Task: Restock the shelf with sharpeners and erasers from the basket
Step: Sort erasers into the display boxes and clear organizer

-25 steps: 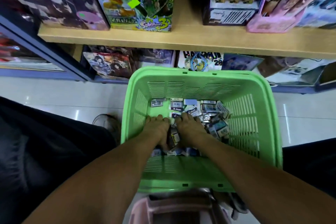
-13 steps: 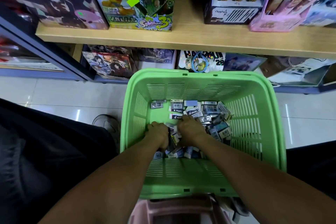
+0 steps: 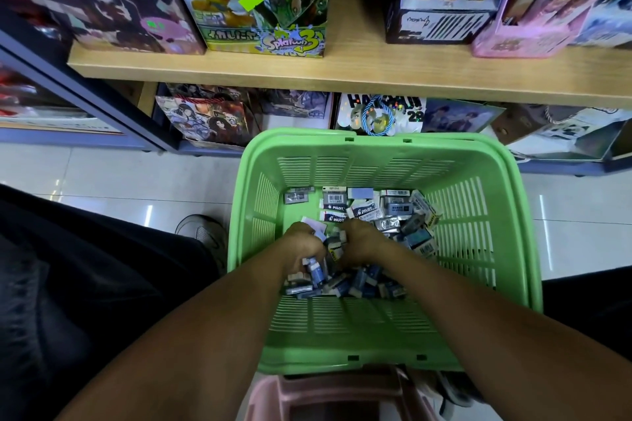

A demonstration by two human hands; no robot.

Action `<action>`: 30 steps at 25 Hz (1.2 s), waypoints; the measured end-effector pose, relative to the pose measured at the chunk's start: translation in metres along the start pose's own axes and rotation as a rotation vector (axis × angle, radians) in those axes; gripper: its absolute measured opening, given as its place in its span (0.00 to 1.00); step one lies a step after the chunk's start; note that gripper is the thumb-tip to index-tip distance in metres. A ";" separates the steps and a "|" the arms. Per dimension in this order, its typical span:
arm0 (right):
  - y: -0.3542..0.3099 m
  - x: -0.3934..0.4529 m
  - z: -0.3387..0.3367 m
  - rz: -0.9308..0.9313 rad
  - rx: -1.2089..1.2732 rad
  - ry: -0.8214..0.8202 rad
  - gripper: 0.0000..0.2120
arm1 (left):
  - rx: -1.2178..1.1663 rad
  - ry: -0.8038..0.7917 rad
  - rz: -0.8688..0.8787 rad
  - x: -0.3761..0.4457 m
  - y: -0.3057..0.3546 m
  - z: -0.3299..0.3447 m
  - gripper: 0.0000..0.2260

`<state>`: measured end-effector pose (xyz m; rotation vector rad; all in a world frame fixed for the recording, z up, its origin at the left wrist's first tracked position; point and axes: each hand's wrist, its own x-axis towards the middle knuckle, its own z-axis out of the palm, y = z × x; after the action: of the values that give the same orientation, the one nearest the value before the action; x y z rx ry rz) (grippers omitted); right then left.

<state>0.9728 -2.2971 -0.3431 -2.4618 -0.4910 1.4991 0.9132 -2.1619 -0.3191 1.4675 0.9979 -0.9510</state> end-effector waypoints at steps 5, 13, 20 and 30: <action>0.012 -0.020 -0.018 0.064 0.659 0.010 0.29 | -0.397 -0.035 -0.096 -0.007 0.013 -0.004 0.11; 0.013 -0.053 -0.043 -0.021 1.051 -0.163 0.18 | -0.467 -0.137 0.034 -0.014 0.016 0.000 0.57; 0.020 -0.072 -0.063 -0.093 0.964 -0.103 0.15 | -0.517 -0.180 0.159 -0.034 0.025 0.005 0.37; 0.015 -0.108 -0.110 -0.122 1.000 0.029 0.18 | -0.700 -0.233 0.246 -0.080 0.055 0.010 0.20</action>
<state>1.0274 -2.3539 -0.2098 -1.6206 0.1210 1.2150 0.9379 -2.1831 -0.2277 0.8417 0.8346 -0.4987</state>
